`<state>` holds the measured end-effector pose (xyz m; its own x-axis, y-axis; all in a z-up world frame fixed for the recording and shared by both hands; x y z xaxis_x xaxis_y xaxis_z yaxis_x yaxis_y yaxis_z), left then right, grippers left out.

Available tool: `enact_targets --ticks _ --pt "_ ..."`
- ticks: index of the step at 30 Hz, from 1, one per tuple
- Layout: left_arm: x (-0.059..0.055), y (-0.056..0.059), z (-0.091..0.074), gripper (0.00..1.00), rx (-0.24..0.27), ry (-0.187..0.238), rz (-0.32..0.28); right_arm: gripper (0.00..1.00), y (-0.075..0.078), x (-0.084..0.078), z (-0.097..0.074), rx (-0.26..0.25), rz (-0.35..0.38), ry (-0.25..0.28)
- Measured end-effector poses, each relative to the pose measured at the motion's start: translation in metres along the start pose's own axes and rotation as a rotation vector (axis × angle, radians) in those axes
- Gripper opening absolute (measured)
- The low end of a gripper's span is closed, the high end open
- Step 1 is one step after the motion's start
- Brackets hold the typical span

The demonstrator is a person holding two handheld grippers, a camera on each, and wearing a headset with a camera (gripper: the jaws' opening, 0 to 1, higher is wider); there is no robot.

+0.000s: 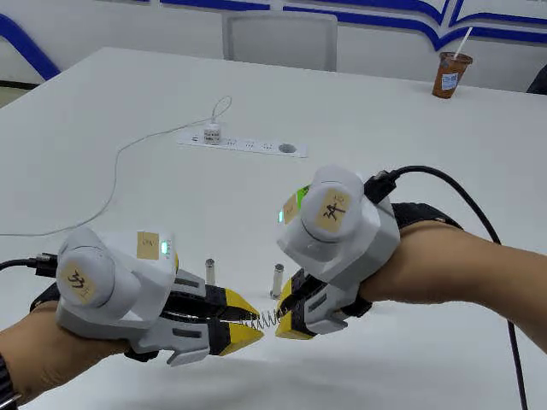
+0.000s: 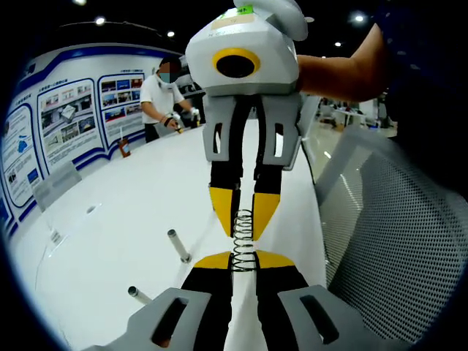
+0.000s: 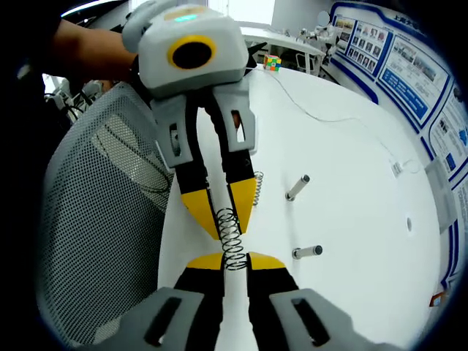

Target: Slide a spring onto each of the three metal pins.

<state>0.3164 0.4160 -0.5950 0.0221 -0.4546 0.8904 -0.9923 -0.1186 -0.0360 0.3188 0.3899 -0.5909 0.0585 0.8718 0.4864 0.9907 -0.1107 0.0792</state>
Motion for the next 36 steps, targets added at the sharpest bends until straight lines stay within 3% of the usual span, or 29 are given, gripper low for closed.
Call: enact_targets --ticks 6,14,28,36 --pt "-0.002 -0.001 0.001 0.11 -0.001 -0.004 -0.009 0.12 -0.003 0.020 -0.008 0.001 -0.005 0.056" --pt "-0.004 0.000 0.002 0.11 -0.003 -0.003 -0.012 0.12 -0.006 0.031 -0.006 0.006 -0.027 0.071" --pt "-0.004 -0.003 0.002 0.14 0.007 0.004 -0.021 0.12 -0.002 0.032 -0.007 0.001 -0.030 0.060" --pt "-0.007 -0.010 -0.008 0.20 0.040 0.009 -0.047 0.12 0.005 0.026 -0.010 -0.010 -0.020 0.045"
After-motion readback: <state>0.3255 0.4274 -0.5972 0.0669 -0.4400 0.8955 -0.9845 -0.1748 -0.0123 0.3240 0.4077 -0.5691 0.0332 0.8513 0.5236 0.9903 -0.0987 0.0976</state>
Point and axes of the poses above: the centre of the closed fingertips' face, and the gripper's own axes: z roughly forward along the fingers, y roughly to its right, x roughly out of its top, the point moved 2 cm from there along -z, roughly backward along the fingers, and after that the axes turned 2 degrees about -z, right-handed, at the moved point
